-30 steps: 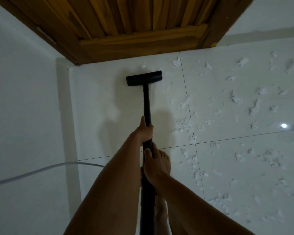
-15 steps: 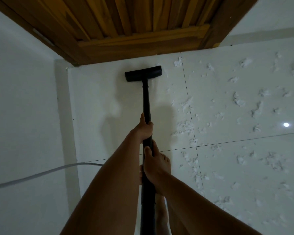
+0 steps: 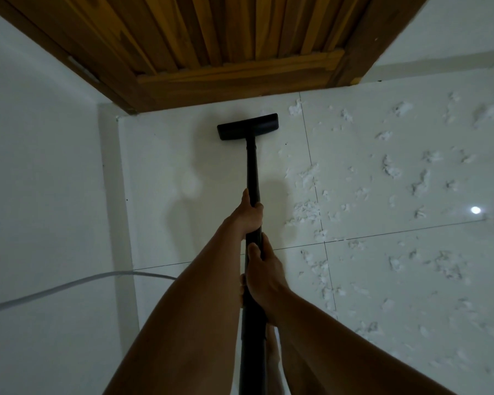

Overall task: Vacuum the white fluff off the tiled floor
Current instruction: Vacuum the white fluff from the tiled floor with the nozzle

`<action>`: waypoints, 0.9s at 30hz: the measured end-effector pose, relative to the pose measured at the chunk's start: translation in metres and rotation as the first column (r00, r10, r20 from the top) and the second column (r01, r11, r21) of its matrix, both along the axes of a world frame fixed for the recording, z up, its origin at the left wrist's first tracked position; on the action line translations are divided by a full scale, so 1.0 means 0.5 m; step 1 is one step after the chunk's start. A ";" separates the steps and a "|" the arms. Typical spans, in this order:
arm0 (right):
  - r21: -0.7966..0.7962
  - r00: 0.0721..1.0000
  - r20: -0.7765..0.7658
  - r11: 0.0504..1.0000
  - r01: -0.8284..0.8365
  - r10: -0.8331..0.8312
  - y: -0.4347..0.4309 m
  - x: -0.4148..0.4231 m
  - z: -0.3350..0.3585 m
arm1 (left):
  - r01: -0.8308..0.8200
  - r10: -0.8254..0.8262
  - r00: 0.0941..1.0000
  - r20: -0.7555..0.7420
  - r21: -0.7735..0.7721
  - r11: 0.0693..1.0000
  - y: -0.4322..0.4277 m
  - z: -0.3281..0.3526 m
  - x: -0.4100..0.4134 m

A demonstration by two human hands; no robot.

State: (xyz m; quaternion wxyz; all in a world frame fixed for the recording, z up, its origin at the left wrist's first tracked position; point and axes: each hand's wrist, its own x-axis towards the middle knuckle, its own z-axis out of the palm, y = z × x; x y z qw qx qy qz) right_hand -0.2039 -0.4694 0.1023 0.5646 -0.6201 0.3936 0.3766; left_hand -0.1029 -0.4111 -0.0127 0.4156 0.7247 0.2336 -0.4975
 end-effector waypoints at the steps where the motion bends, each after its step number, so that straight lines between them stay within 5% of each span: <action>1: -0.063 0.998 0.013 0.996 -0.062 0.062 -0.001 -0.005 -0.013 | 0.006 -0.006 1.000 -0.006 -0.002 1.000 -0.006 0.002 -0.001; 6: -0.278 0.980 0.055 0.946 -0.169 0.191 -0.021 -0.049 -0.128 | 0.029 -0.029 0.999 -0.043 0.001 1.000 -0.040 0.005 -0.011; 18: -0.120 0.990 -0.095 0.987 -0.111 0.100 -0.032 0.019 -0.113 | 0.012 -0.012 0.998 -0.059 -0.001 1.000 -0.055 -0.039 0.028; 27: -0.129 0.991 -0.034 0.983 -0.133 0.129 -0.019 0.089 -0.120 | -0.043 0.043 0.999 -0.020 0.013 0.999 -0.019 -0.063 0.096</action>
